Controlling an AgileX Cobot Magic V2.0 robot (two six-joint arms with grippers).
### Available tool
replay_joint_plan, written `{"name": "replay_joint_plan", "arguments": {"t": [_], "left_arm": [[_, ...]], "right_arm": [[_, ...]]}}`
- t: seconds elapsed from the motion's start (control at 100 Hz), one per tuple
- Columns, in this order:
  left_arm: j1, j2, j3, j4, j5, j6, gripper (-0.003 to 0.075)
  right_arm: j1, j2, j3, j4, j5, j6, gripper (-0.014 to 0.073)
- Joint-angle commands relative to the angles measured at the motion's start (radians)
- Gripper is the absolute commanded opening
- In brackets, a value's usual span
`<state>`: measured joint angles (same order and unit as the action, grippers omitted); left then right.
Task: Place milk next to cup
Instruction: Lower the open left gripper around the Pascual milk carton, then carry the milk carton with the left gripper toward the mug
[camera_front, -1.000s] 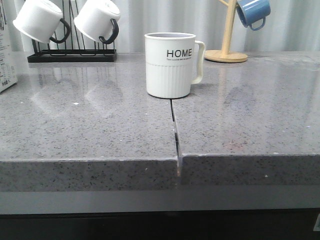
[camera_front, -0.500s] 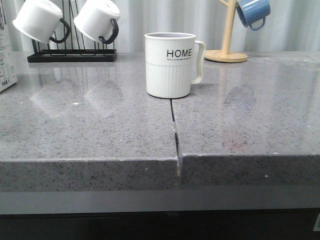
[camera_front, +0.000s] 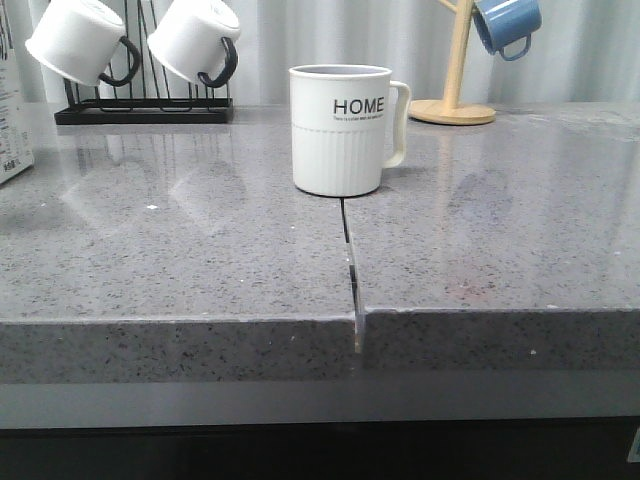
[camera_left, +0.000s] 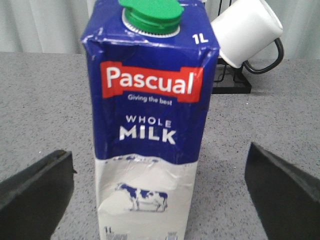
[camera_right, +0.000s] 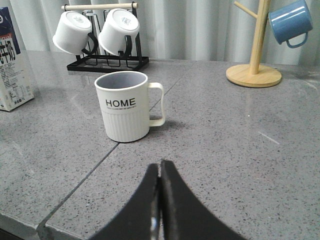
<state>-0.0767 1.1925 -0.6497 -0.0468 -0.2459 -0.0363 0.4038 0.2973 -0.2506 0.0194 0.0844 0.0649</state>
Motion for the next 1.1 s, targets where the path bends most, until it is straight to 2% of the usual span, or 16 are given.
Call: {"name": "replay_joint_plan", "arguments": {"t": [0.0,0.25,0.57,0.62,0.69,0.78,0.88,1.0,1.09], "left_arm": [[0.001,0.017,-0.059,-0.008,-0.104,-0.001,0.0646],[0.031,0.109,-0.120,-0.008,-0.135,-0.001,0.0639],[0.038,0.218,-0.171,-0.008,-0.242,-0.001,0.0627],[0.038,0.225,-0.173,-0.008,-0.260,-0.001,0.0594],[0.038,0.230,-0.173,-0.008,-0.263,-0.001,0.0510],[0.038,0.230,-0.173,-0.008,-0.263,-0.001,0.0355],[0.038,0.227,-0.173,-0.008,-0.263,-0.001,0.0232],[0.015,0.204,-0.173,-0.014,-0.254,0.008,0.0211],[-0.034,0.177,-0.173,-0.108,-0.241,0.151,0.0210]], "right_arm": [[0.000,0.005,-0.028,0.001,-0.072,-0.005,-0.0069],[0.000,0.005,-0.028,0.001,-0.072,-0.005,-0.0069],[0.000,0.005,-0.028,0.001,-0.072,-0.005,-0.0069],[0.000,0.005,-0.028,0.001,-0.072,-0.005,-0.0069],[0.000,0.005,-0.028,0.001,-0.072,-0.005,-0.0069],[0.000,0.005,-0.028,0.001,-0.072,-0.005,-0.0069],[0.000,0.005,-0.028,0.001,-0.072,-0.005,-0.0069],[0.000,0.005,-0.028,0.001,-0.072,-0.005,-0.0069],[0.000,0.005,-0.028,0.001,-0.072,-0.005,-0.0069]]}}
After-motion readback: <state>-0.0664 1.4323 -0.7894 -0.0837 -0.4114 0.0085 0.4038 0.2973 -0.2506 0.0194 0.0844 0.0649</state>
